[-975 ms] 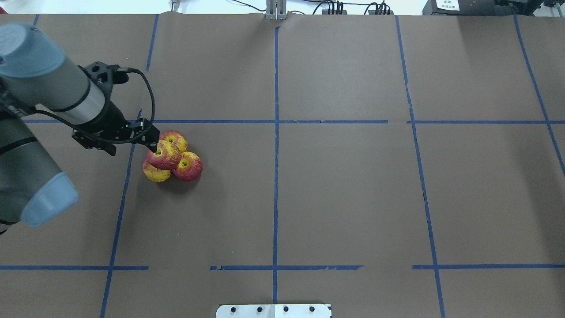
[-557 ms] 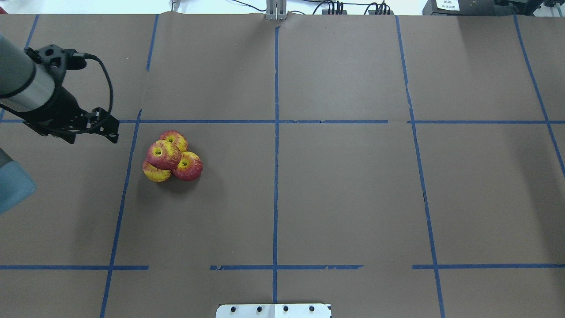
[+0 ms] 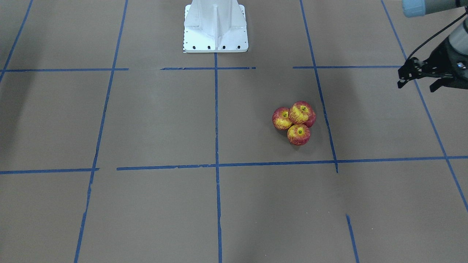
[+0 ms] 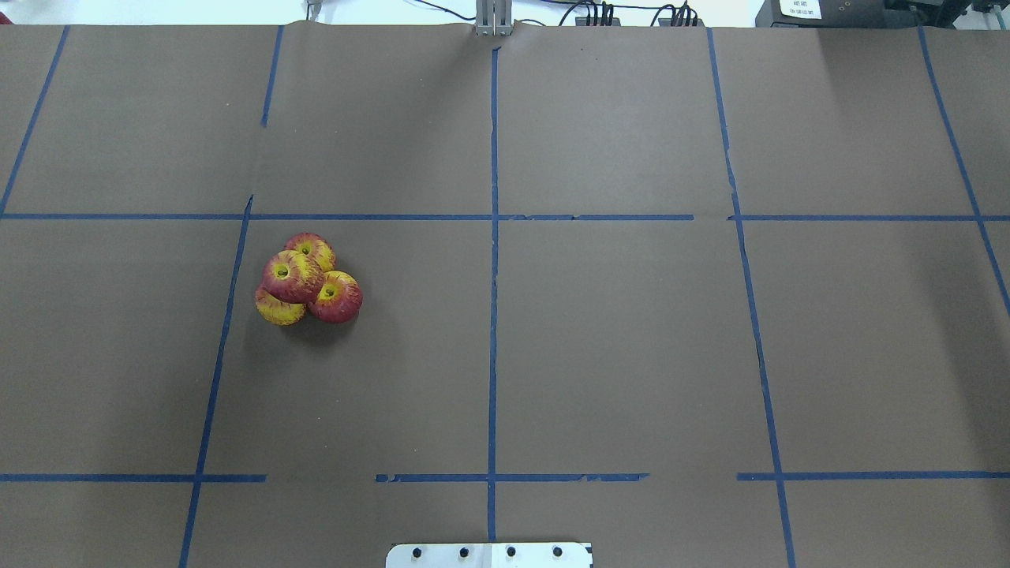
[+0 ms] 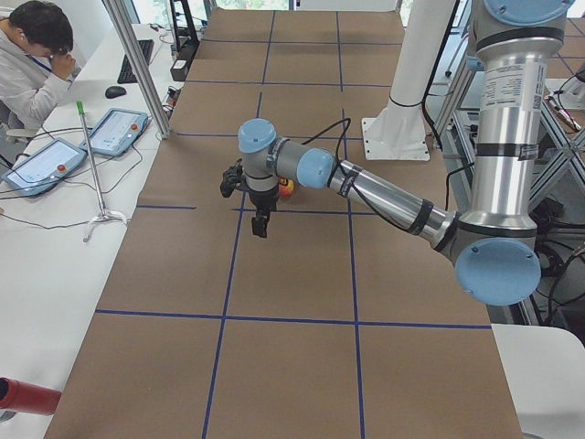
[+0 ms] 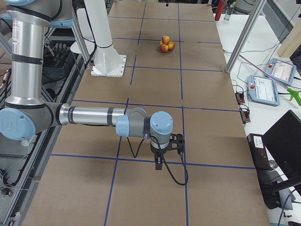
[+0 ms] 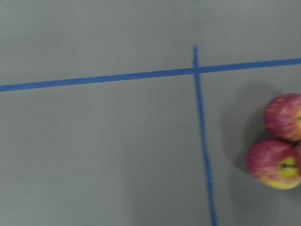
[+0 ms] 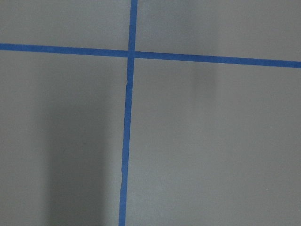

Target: Stack apples

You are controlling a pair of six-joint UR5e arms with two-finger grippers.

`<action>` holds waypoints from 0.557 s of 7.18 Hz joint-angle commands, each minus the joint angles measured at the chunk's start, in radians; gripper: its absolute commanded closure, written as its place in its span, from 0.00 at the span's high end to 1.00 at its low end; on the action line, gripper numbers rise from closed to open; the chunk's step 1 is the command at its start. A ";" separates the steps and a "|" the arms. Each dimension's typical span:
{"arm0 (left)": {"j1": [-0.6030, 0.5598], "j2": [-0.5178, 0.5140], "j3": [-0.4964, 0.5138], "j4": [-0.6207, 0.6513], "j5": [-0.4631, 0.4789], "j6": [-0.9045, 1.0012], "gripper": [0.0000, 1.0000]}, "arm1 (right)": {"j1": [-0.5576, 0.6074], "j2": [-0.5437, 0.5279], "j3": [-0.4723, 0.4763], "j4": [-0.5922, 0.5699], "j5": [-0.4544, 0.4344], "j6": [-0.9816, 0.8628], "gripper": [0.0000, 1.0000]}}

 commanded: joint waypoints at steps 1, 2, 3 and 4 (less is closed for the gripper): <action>-0.224 0.056 0.151 -0.017 -0.035 0.261 1.00 | 0.000 0.000 0.000 0.000 0.000 0.000 1.00; -0.243 0.073 0.195 -0.030 -0.047 0.261 1.00 | 0.000 0.000 0.000 0.000 0.000 0.000 1.00; -0.245 0.073 0.232 -0.039 -0.047 0.258 1.00 | 0.000 0.000 0.000 0.000 0.000 0.000 1.00; -0.254 0.073 0.230 -0.039 -0.042 0.255 1.00 | 0.000 0.000 0.000 0.000 0.000 0.000 1.00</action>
